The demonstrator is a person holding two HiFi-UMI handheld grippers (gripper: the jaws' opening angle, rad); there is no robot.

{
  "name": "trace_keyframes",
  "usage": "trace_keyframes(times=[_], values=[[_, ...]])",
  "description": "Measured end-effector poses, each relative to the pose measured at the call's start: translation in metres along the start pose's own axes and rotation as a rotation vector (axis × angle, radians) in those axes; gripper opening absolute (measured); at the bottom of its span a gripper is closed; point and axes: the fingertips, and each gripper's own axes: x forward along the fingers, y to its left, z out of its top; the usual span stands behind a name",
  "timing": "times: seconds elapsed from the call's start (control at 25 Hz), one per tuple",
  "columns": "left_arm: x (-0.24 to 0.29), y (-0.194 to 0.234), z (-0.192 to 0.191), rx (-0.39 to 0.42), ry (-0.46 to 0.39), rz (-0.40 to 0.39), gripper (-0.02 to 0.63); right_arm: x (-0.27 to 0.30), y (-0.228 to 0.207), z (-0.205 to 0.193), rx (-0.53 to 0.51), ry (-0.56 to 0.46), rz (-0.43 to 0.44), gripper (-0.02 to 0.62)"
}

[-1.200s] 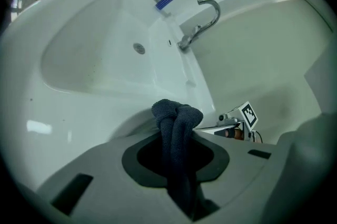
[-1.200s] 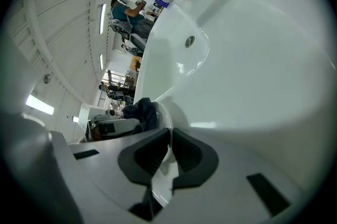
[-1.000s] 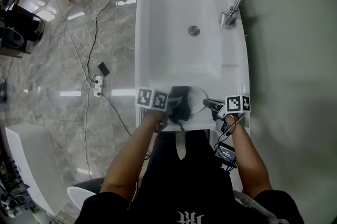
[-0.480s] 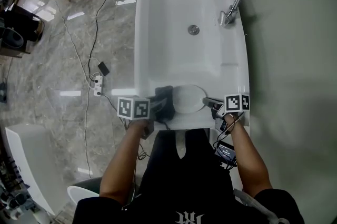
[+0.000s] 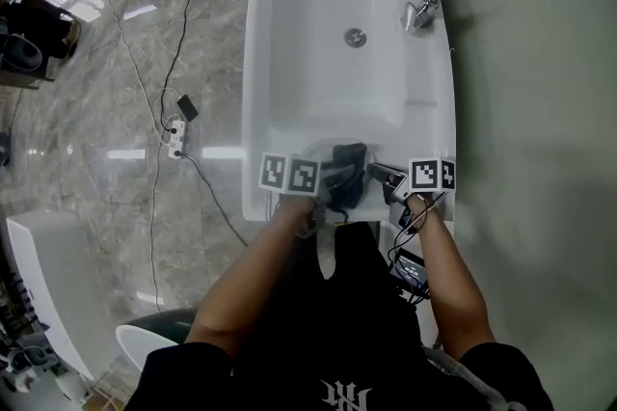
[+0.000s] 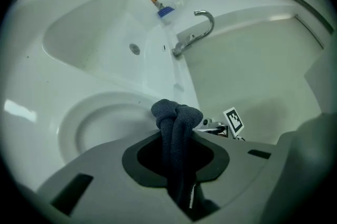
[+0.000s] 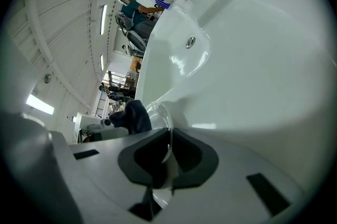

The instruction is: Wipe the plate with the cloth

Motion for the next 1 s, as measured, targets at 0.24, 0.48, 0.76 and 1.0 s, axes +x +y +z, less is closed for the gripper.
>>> trace_keyframes(times=[0.24,0.48,0.76,1.0], values=[[0.015,0.004,-0.003,-0.036,0.039,0.018,0.063,-0.001,0.006,-0.005,0.002,0.001,0.002,0.020],[0.004,0.018,0.002,-0.039,0.069,0.062,0.063,-0.002,0.006,-0.005,0.001,0.008,-0.005,0.020],[-0.053,0.049,0.010,-0.064,0.039,0.126,0.063,-0.001,0.007,-0.004,0.000,-0.001,-0.009,0.021],[-0.086,0.063,0.013,-0.079,0.010,0.157,0.063,-0.001,0.007,-0.004,0.004,-0.001,-0.010,0.020]])
